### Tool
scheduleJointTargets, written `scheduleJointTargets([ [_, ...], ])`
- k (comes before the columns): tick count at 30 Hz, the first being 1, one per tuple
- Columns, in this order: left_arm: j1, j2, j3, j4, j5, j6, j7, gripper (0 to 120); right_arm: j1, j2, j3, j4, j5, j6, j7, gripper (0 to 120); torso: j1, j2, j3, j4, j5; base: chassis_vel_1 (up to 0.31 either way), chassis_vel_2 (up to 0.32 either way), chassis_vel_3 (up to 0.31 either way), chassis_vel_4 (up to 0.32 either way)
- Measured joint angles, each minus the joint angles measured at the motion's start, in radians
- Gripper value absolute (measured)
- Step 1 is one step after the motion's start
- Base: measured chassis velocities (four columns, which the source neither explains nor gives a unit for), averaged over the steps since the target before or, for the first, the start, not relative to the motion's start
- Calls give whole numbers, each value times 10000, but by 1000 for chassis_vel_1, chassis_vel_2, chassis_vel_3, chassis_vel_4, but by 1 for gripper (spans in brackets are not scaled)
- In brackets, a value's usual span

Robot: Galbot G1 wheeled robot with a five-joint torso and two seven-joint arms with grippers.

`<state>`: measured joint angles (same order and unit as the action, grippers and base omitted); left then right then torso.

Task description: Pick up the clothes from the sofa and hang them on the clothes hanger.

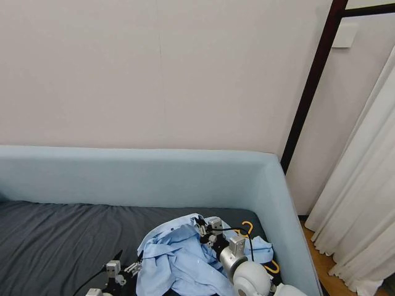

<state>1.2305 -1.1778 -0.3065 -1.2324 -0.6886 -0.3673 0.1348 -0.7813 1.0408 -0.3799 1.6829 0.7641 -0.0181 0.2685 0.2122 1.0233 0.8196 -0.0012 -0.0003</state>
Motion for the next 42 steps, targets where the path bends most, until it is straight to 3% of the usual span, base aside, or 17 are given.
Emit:
scheduleJointTargets([
  [5,-42,-221,174,30,91,45,100,94,-25,-22,-4,-22,-7,-14,18,0,0,0,0,-1,-2,0,0,0,0],
  [13,-53,-337,235,14,178,20,105,67,-116,-93,41,-17,-39,-25,23,0,0,2,-1,0,-2,0,0,0,0],
  [18,-197,-486,230,230,191,13,91,43,-192,-165,66,35,-57,-29,24,0,0,2,-1,0,-1,0,0,0,0],
  [24,-306,-690,230,423,232,30,63,27,-254,-209,102,90,-62,-29,16,0,0,2,-1,-1,-3,0,0,0,0],
  [31,-385,-844,131,709,264,44,-12,0,-345,-249,162,162,-79,-18,-29,0,0,2,-1,0,-3,0,0,0,0],
  [37,-252,-849,-32,574,256,-66,-27,0,-384,-290,172,223,-122,12,-44,0,0,1,-1,-1,-3,0,0,0,0],
  [42,68,-641,-271,-116,415,-489,-81,0,-386,-350,303,433,-86,215,-99,0,0,2,-1,1,-4,0,0,0,0],
])
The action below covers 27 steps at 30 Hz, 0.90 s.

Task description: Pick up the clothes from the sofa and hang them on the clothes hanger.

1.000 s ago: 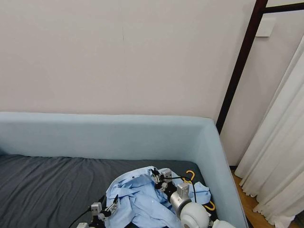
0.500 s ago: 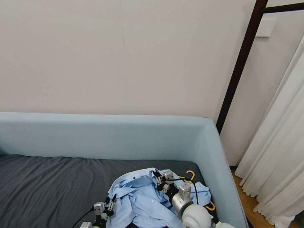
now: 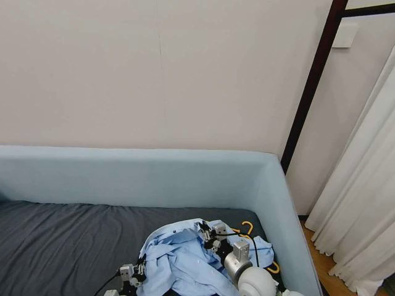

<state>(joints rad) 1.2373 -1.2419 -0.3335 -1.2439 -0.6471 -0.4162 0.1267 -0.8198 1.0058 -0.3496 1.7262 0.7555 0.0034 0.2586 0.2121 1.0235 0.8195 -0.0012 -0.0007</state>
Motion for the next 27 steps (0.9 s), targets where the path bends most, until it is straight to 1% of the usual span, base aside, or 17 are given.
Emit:
scheduleJointTargets([
  [2,196,183,-154,-685,84,-212,-34,0,41,-87,181,245,142,163,-193,0,1,0,0,0,0,0,0,0,0],
  [3,196,183,-154,-685,84,-212,-34,0,41,-87,181,245,142,163,-193,0,1,0,0,0,0,0,0,0,0],
  [5,347,507,-302,-1539,115,-349,-79,0,128,-238,378,519,304,345,-488,0,0,0,0,1,-2,0,0,0,0],
  [6,397,928,-428,-2337,88,-397,-186,0,249,-439,560,807,507,537,-850,0,0,0,0,0,1,0,0,0,0],
  [7,380,1252,-505,-2842,15,-419,-269,0,358,-617,694,996,685,675,-1153,0,0,-1,0,1,0,0,0,0,0],
  [8,380,1252,-505,-2842,15,-419,-269,0,358,-617,694,996,685,675,-1153,0,0,-1,0,1,0,0,0,0,0],
  [10,125,2103,-628,-3706,-203,-482,-420,0,572,-967,1009,1378,1103,934,-1827,0,0,0,0,0,3,0,0,0,0],
  [12,-236,2857,-709,-4335,-505,-468,-615,0,775,-1369,1408,1799,1669,1120,-2512,0,1,-1,0,0,1,0,0,0,0],
  [13,-236,2857,-709,-4335,-505,-468,-615,0,775,-1369,1408,1799,1669,1120,-2512,0,1,-1,0,0,1,0,0,0,0],
  [16,-931,4002,-856,-5221,-1255,-216,-924,0,1104,-2110,2211,2521,2591,1296,-3288,0,1,0,0,-2,3,0,0,0,0],
  [17,-1113,4230,-897,-5402,-1435,-151,-972,0,1214,-2341,2453,2738,2864,1302,-3363,0,1,-1,0,-3,5,0,0,0,0],
  [18,-1113,4230,-897,-5402,-1435,-151,-972,0,1214,-2341,2453,2738,2864,1302,-3363,0,1,-1,0,-3,5,0,0,0,0],
  [19,-1319,4501,-927,-5599,-1638,-65,-1007,0,1359,-2576,2682,2965,3150,1296,-3365,0,0,-1,1,-1,-2,0,0,0,0],
  [22,-1991,5323,-1108,-6128,-2288,195,-1143,0,2053,-3314,3250,3612,3938,1121,-3147,0,1,0,0,-3,6,0,0,0,0],
  [23,-1991,5323,-1108,-6128,-2288,195,-1143,0,2053,-3314,3250,3612,3938,1121,-3147,0,1,0,0,-3,6,0,0,0,0],
  [25,-2392,5787,-1213,-6372,-2633,342,-1206,0,2509,-3692,3384,3857,4128,877,-2876,0,1,-1,0,0,-4,0,0,0,0],
  [27,-2813,6258,-1412,-6570,-2939,494,-1278,0,2981,-4065,3419,4030,4175,575,-2491,0,0,0,0,0,6,0,0,0,0],
])
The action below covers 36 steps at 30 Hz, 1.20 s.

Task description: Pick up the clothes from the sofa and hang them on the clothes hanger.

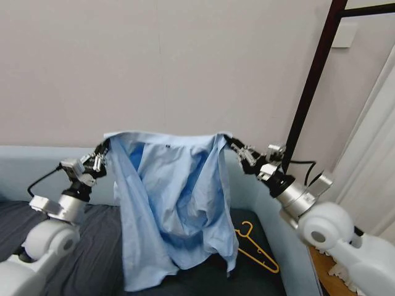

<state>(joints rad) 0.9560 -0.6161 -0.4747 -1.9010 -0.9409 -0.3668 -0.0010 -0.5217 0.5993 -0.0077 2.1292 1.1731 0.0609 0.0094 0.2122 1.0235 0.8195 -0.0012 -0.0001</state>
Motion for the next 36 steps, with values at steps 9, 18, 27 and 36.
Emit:
scheduleJointTargets([
  [9,-107,886,-773,-444,-35,597,-280,0,497,-907,410,879,-623,-1684,908,0,0,0,-1,2,-6,0,0,0,0],
  [18,718,-222,-255,-176,1739,1182,-911,0,-769,-1254,784,1547,-1612,-2739,1162,0,-1,-1,0,-4,-5,0,0,0,0],
  [27,399,-260,-470,-182,2249,1472,-1217,0,40,-1222,695,941,-1568,-1158,206,0,0,-1,0,0,-15,0,0,0,0],
  [36,131,22,-449,-207,1991,1634,-1497,0,-3,-872,782,948,-1694,-1136,31,0,0,-2,0,0,-6,0,0,0,0],
])
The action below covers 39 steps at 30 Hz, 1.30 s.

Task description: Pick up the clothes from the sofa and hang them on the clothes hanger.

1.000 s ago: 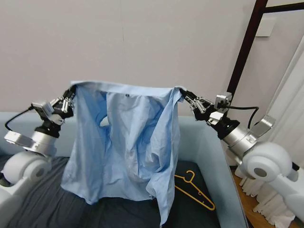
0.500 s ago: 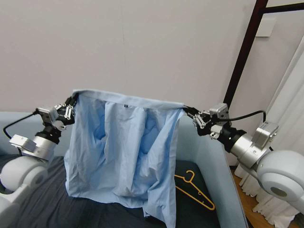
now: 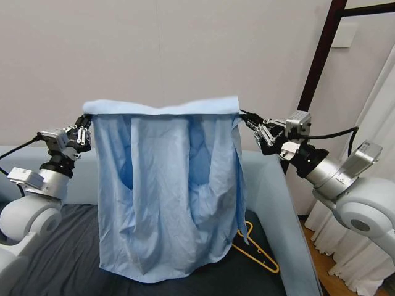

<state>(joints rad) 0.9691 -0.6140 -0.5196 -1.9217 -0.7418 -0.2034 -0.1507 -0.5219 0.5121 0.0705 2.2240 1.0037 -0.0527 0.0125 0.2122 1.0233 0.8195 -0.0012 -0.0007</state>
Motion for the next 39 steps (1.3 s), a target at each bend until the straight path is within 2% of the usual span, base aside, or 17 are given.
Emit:
scheduleJointTargets([
  [7,-267,238,2,-30,-7,39,-141,0,435,163,-102,-191,-253,-13,-62,0,0,0,0,0,0,0,0,0,0],
  [14,-525,1028,-887,-424,388,879,-1278,0,1166,-39,147,24,-1581,-1377,1223,0,0,0,0,4,-5,0,0,0,0],
  [17,-172,1383,-1095,-862,467,1208,-1708,0,759,-136,121,539,-1674,-1774,1754,0,0,2,-1,2,4,0,0,0,0],
  [20,141,1369,-1060,-1163,425,1348,-1831,0,113,-24,128,768,-1810,-1821,1840,0,-1,3,-1,1,2,0,0,0,0],
  [23,1043,625,-676,-1465,365,1433,-1867,0,-1848,509,179,966,-2382,-1587,1764,0,0,2,-2,-2,1,0,0,0,0],
  [24,1043,625,-676,-1465,365,1433,-1867,0,-1848,509,179,966,-2382,-1587,1764,0,0,2,-2,-2,1,0,0,0,0],
  [25,1408,370,-551,-1470,403,1436,-1842,0,-2598,709,177,892,-2593,-1363,1616,0,0,2,-1,-2,-7,0,0,0,0],
  [28,2451,-485,-225,-1250,762,1457,-1719,0,-4424,1430,-46,70,-3110,-682,1408,0,-1,2,-2,-2,0,0,0,0,0],
  [29,2451,-485,-225,-1250,762,1457,-1719,0,-4424,1430,-46,70,-3110,-682,1408,0,-1,2,-2,-2,0,0,0,0,0],
  [33,3250,-1420,-87,-735,1539,1795,-1769,0,-5000,2488,-770,-1658,-2720,-350,1945,0,-1,2,-1,-3,5,0,0,0,0],
  [34,3250,-1420,-87,-735,1539,1795,-1769,0,-5000,2488,-770,-1658,-2720,-350,1945,0,-1,2,-1,-3,5,0,0,0,0],
  [37,3579,-1752,-97,-544,1717,2001,-1963,0,-4662,3048,-1207,-2359,-1262,-996,2794,0,-1,1,0,1,2,0,0,0,0],
  [38,3716,-1886,-139,-499,1735,2064,-2062,0,-4352,3318,-1391,-2793,-614,-1635,3131,4,-1,2,-1,1,1,0,0,0,0],
  [39,3716,-1886,-139,-499,1735,2064,-2062,0,-4352,3318,-1391,-2793,-614,-1635,3131,4,-1,2,-1,1,1,0,0,0,0],
])
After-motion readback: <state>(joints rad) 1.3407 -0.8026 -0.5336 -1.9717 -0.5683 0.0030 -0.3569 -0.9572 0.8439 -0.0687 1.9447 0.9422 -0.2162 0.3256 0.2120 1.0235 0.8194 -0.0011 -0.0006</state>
